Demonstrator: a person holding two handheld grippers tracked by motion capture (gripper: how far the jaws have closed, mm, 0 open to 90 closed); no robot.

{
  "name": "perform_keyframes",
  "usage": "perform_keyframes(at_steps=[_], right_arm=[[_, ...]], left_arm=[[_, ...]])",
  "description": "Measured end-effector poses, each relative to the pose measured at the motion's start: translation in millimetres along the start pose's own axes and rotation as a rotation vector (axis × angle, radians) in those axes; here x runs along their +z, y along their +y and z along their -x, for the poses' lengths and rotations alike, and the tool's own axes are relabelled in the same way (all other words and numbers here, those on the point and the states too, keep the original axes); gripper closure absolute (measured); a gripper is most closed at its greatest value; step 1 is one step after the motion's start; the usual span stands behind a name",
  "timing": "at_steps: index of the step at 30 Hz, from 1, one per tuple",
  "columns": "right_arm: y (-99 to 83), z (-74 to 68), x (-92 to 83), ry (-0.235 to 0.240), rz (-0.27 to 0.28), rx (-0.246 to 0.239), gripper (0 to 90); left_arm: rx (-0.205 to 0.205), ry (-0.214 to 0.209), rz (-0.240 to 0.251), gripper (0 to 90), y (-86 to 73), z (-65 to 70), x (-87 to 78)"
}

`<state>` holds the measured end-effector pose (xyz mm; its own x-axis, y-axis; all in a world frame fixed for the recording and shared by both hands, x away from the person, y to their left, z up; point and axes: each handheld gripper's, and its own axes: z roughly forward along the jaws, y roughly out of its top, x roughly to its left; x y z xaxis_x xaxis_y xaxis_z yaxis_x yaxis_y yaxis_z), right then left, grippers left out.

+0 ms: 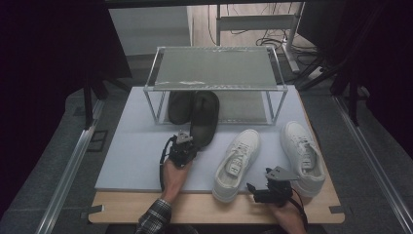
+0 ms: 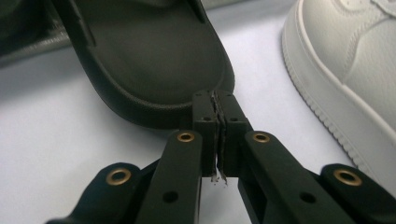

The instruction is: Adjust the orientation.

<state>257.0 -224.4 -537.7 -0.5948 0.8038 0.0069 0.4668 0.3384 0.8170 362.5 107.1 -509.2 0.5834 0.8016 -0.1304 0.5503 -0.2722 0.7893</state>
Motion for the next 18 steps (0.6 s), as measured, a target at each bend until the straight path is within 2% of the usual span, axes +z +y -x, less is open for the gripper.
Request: perform_keyframes(at_steps=[18], right_arm=[[0.0,0.0,0.0,0.0,0.0,0.0,7.8]], left_arm=[[-0.037,0.045,0.009,88.2,19.9,-12.9,18.6]])
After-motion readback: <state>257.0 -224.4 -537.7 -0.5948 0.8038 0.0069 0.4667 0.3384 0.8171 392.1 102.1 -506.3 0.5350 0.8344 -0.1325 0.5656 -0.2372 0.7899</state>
